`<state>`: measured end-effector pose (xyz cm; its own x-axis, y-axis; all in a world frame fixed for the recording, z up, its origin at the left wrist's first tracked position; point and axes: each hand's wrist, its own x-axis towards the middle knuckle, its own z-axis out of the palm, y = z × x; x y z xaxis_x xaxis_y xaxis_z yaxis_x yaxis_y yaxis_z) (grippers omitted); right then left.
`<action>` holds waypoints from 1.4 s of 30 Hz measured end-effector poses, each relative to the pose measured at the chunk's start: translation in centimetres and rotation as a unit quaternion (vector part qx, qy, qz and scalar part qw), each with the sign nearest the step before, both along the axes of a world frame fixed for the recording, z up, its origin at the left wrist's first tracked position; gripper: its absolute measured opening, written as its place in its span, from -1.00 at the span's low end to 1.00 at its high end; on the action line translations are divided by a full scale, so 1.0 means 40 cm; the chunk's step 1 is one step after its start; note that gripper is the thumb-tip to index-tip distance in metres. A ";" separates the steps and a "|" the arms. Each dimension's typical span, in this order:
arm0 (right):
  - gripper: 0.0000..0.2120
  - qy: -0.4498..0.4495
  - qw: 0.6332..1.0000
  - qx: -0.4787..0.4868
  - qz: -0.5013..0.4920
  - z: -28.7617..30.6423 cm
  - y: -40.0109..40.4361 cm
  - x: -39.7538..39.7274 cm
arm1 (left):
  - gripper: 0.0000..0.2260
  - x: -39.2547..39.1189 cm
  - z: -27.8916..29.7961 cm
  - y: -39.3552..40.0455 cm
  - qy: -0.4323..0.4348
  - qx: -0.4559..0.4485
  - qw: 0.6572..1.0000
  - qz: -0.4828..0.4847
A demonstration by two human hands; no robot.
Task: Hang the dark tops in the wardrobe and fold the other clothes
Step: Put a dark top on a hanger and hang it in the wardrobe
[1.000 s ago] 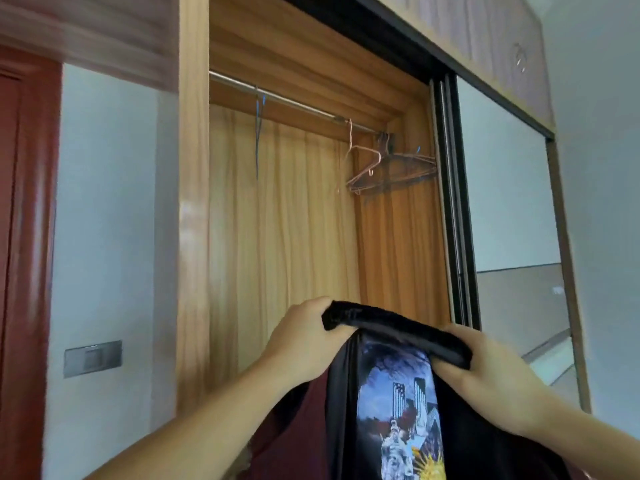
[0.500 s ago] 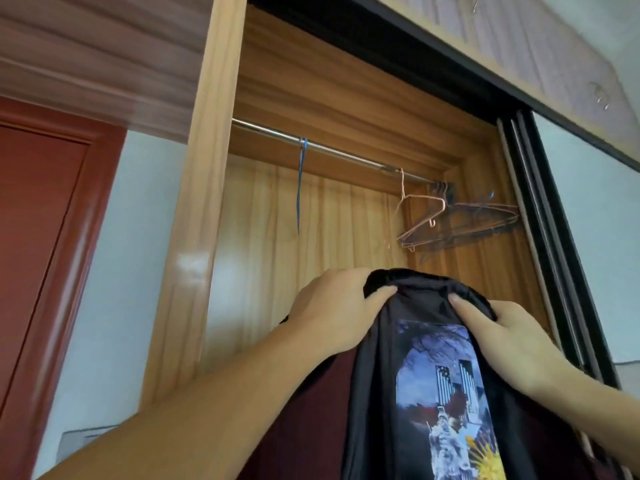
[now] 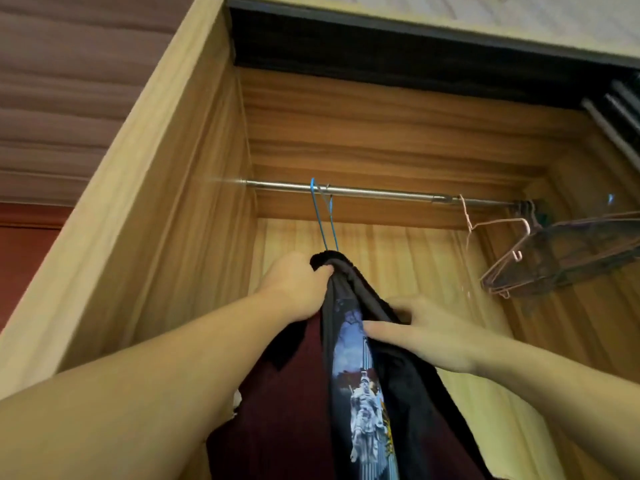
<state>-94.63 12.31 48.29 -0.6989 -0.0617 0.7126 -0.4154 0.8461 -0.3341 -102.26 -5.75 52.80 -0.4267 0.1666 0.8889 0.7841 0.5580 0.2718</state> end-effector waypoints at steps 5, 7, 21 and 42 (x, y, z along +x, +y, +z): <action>-0.58 0.118 0.982 -0.122 0.084 0.186 -0.055 -0.097 | -0.64 -0.049 0.053 -0.021 0.004 0.053 0.997 0.064; -0.65 0.216 0.965 -0.138 0.056 0.277 -0.106 -0.142 | -0.65 -0.055 0.079 -0.027 0.017 0.045 0.995 0.084; -0.81 0.247 0.903 -0.347 0.042 0.526 -0.199 -0.268 | -0.74 -0.079 0.144 -0.024 0.099 -0.075 0.977 0.173; -0.70 0.199 0.787 -0.534 0.235 0.512 0.132 -0.304 | -0.65 -0.102 0.129 -0.035 0.105 -0.118 0.966 0.205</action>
